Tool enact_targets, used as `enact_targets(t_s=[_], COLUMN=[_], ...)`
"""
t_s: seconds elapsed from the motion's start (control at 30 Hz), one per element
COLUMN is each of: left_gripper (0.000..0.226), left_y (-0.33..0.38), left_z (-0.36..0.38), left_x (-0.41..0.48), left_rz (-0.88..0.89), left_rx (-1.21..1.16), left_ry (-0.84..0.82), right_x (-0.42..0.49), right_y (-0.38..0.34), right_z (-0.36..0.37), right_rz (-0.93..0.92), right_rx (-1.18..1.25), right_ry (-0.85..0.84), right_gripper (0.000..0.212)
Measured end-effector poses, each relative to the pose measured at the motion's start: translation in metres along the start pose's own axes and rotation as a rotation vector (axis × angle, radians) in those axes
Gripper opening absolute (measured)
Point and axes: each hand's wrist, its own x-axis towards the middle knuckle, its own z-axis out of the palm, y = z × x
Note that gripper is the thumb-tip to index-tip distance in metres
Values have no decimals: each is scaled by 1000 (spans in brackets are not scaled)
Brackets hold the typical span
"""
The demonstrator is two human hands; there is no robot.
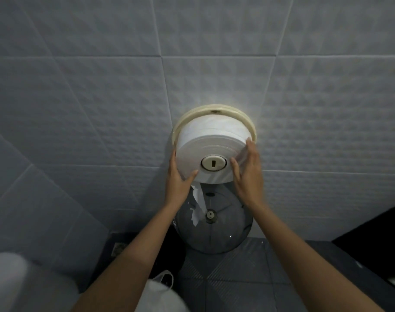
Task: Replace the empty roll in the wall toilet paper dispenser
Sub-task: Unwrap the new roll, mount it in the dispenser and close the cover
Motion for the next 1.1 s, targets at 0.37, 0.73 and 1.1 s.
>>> enact_targets(t_s=[0.37,0.73,1.1], left_gripper=[104,18,17], left_y=[-97,-99,-6], left_z=[-34,-37,-65], left_x=[-113,-108,-63], left_rz=[270,606,516], left_rx=[776,922,706], left_ry=[-721,-770,-792], right_x=[-143,-183,-174], right_y=[62,62,28], right_z=[23,28,-24], right_rz=[159,98,-281], right_rx=[-332,-565,-497], right_ry=[-438,-647,-337], right_gripper=[77,103,97])
